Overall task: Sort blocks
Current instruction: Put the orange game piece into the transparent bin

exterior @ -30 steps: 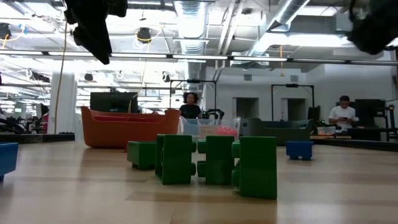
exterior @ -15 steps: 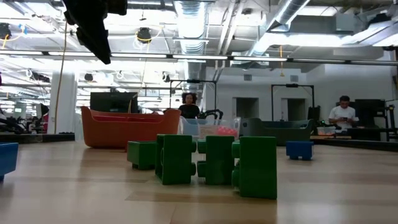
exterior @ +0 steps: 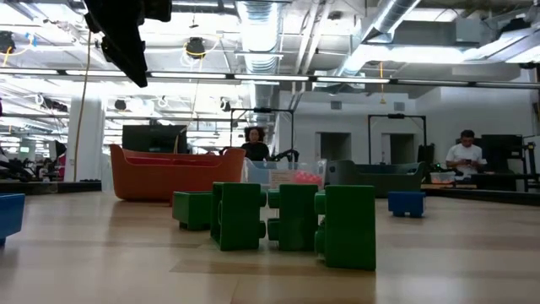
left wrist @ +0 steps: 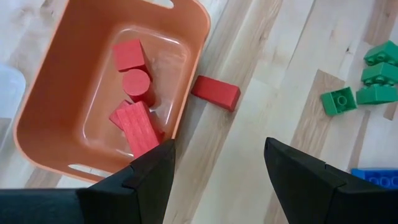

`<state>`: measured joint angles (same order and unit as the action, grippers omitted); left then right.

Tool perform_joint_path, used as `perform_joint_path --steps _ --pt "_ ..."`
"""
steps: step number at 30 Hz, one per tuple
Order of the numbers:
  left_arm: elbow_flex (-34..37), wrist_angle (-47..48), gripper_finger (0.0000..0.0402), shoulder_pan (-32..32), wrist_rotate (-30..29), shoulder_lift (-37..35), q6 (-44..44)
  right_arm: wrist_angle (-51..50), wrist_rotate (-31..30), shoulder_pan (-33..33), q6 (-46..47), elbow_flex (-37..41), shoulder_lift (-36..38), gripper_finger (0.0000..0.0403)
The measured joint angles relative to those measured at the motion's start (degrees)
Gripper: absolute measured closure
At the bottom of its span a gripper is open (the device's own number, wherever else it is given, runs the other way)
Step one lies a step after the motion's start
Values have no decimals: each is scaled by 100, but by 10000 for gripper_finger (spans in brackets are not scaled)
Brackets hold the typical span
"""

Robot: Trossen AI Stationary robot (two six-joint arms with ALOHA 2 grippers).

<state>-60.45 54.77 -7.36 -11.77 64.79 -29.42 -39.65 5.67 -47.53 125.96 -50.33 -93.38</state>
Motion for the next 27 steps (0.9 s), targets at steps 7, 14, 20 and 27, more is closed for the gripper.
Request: perform_joint_path --steps 7,14,20,27 --pt "0 92 162 -2 87 0 -100 -57 0 53 -424 0 -30 274" --pt "0 165 162 -1 81 0 -320 -451 -447 693 -2154 -1 500 345" --pt "0 110 162 -2 17 0 -614 -595 -739 2207 -5034 -2 1049 337" --pt "0 105 162 -1 -239 0 -936 433 -564 4556 -8412 -2 1153 333"
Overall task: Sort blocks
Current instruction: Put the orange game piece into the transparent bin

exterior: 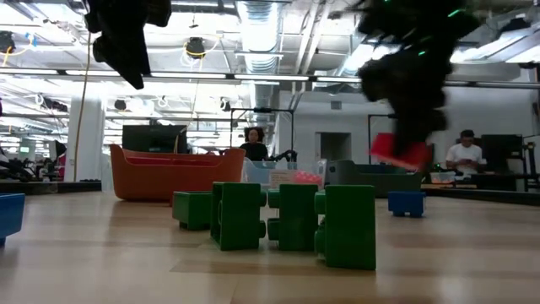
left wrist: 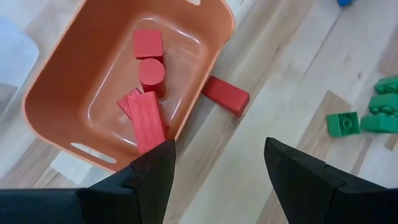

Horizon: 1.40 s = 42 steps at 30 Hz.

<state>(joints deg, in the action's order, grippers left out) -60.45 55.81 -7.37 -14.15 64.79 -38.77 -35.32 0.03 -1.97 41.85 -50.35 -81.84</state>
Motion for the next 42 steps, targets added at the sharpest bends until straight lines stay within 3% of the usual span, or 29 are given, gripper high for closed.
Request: perform_joint_path --steps 7,16,26,34,42 --pt "0 1 162 2 -199 0 -245 418 470 1773 -1791 -437 -364 333" --pt "0 20 162 10 -264 0 -663 150 580 2741 -2957 -2199 -1792 333" --pt "0 44 162 10 -266 0 -774 -228 591 3197 -3202 -3983 -2975 332" --pt "0 46 162 10 -294 0 -823 -679 460 3315 -3491 -4560 -3564 327" --pt "0 46 162 10 -325 0 -823 -599 453 3315 -3502 -4716 -3650 258"
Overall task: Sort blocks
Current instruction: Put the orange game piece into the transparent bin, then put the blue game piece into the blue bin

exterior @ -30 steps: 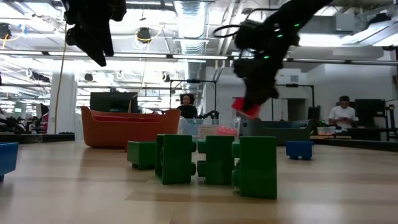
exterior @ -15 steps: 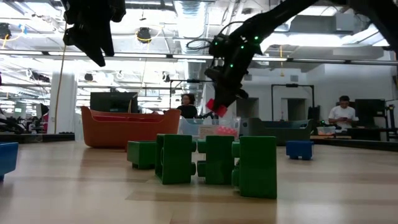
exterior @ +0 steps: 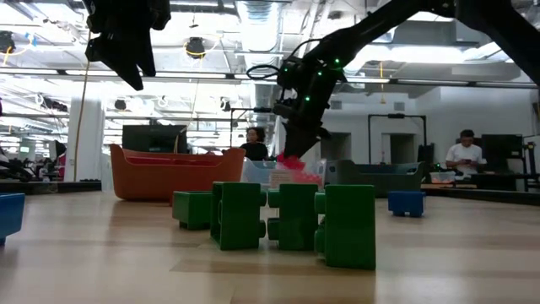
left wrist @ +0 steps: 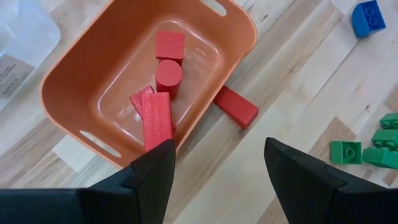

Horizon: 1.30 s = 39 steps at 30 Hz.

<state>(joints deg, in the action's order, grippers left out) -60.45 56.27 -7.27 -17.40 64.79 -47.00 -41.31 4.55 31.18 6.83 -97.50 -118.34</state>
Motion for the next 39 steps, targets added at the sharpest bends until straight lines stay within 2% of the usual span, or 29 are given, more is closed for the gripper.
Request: perform_joint_path --steps 7,14,21,25,30,34,39 --pt "0 0 162 0 67 0 -2 -300 -13 47 -243 3 135 193" --pt "0 -26 162 -9 154 0 83 -558 147 -355 -929 85 1160 187" --pt "0 -97 162 -9 -62 0 349 -405 272 -1501 -668 678 1937 195" --pt "0 -190 162 -9 -131 0 499 -289 293 -2397 -112 1231 2026 195" --pt "0 -240 162 -9 -132 0 557 -823 315 -3424 -85 1652 2020 195" --pt "0 -249 162 -9 -84 0 759 -1286 314 -3931 -392 1897 2014 195" --pt "0 -333 162 -9 -78 0 1019 -1346 313 -4386 -1377 2188 2017 194"
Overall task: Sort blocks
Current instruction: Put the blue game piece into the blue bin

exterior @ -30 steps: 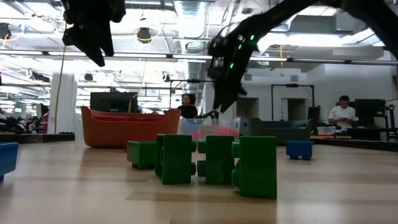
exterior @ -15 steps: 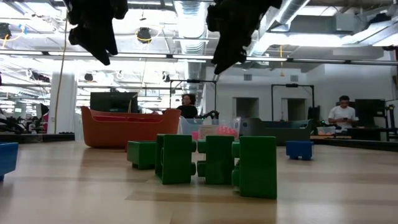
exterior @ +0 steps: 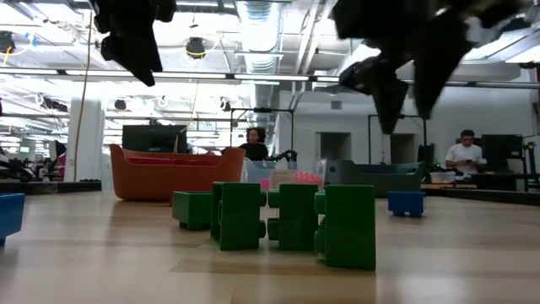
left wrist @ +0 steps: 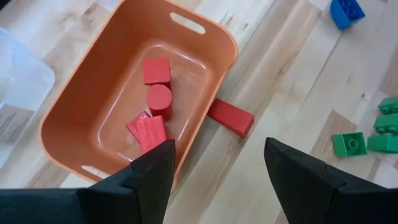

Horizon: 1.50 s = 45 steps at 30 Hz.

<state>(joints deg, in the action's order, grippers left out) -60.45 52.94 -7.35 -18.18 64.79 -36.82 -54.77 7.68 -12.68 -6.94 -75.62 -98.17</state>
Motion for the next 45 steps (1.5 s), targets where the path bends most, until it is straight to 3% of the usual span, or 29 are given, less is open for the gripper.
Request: perform_joint_path --steps 5,10,17,33,45 --pt "0 1 162 0 111 0 61 53 -23 -152 -668 191 -41 189" --pt "0 3 162 0 154 0 62 248 -348 -7 -1314 475 -50 189" --pt "0 11 162 0 157 2 88 686 -361 181 -1958 825 -52 188" --pt "0 28 162 0 154 2 60 1854 -281 234 -1924 1695 -50 188" --pt "0 33 162 0 154 2 50 2127 -306 120 -1711 1778 -50 188"
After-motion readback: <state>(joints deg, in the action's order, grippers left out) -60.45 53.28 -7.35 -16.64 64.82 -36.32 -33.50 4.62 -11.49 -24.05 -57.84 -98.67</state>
